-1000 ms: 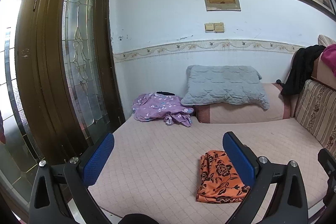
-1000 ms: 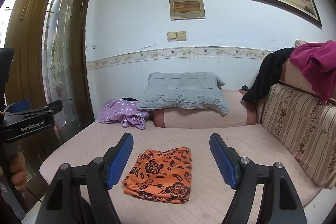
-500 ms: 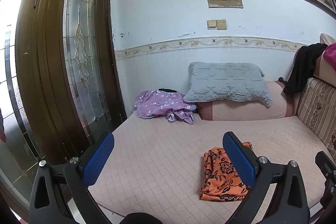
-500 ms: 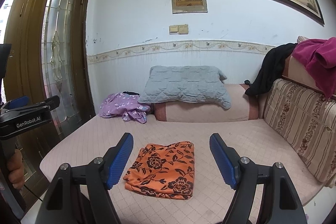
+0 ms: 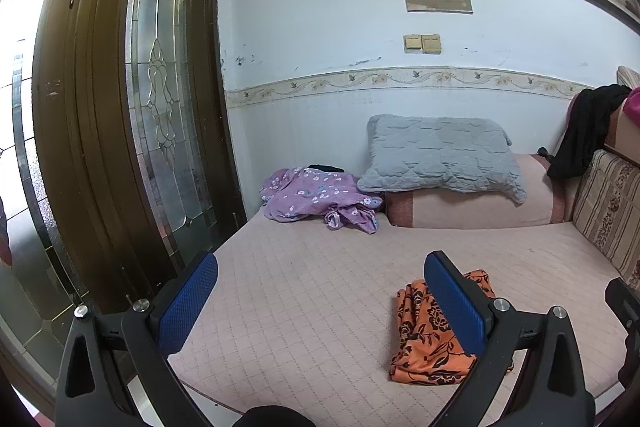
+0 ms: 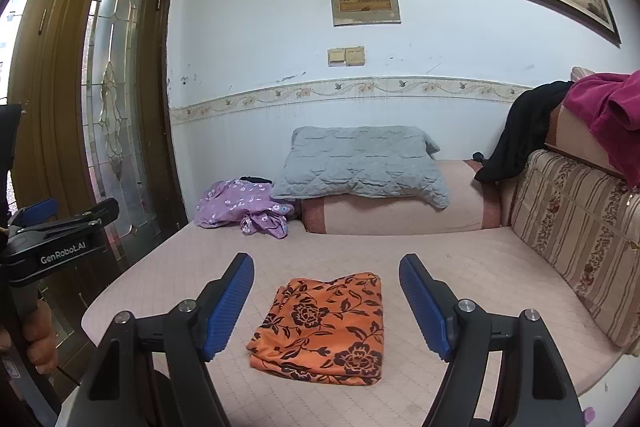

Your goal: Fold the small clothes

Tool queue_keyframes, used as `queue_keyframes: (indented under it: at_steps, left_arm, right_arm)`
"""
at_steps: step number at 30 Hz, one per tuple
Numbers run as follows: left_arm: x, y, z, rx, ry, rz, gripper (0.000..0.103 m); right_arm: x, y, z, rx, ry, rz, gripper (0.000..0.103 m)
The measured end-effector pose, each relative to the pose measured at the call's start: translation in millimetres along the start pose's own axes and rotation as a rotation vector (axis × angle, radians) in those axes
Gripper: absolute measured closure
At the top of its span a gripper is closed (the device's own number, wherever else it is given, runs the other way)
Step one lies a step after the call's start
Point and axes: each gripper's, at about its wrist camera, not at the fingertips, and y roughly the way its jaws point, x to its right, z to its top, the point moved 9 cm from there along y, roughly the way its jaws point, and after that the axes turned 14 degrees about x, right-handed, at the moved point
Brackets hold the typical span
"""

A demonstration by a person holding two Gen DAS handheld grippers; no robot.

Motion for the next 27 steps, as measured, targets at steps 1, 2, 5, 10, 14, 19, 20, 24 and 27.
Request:
queue_keyframes:
  at_steps: [1, 2, 5, 10, 14, 19, 20, 24, 27]
  left_arm:
    - [-1, 1, 0, -0.002, -0.002, 0.003, 0.000]
    - [-3, 1, -1, -0.003, -0.005, 0.007, 0.000]
    - [-9, 2, -1, -0.005, -0.014, 0.018, 0.000]
    - [-13, 3, -2, -0.002, -0.015, 0.030, 0.000]
    - [-16, 7, -5, -0.009, -0.017, 0.032, 0.000]
    - [-16, 13, -9, -0.018, -0.017, 0.035, 0.000]
    - [-16, 14, -10, -0.021, -0.018, 0.034, 0.000]
    - [-17, 22, -13, -0.030, -0.020, 0.033, 0.000]
    - [-17, 27, -14, -0.034, -0.022, 0.036, 0.000]
  right_arm:
    - [-1, 1, 0, -0.001, 0.000, 0.000, 0.025]
    - [-2, 1, 1, -0.001, 0.001, 0.002, 0.025]
    - [-4, 3, 1, -0.001, 0.005, 0.006, 0.025]
    - [-7, 3, -1, -0.006, 0.005, 0.013, 0.025]
    - [-8, 5, -3, -0.010, 0.001, 0.017, 0.025]
    - [-10, 11, -8, -0.026, -0.001, 0.015, 0.025]
    - [-10, 13, -8, -0.029, -0.002, 0.014, 0.025]
    - [-13, 19, -9, -0.033, -0.005, 0.015, 0.025]
    - [-14, 25, -10, -0.037, -0.007, 0.017, 0.025]
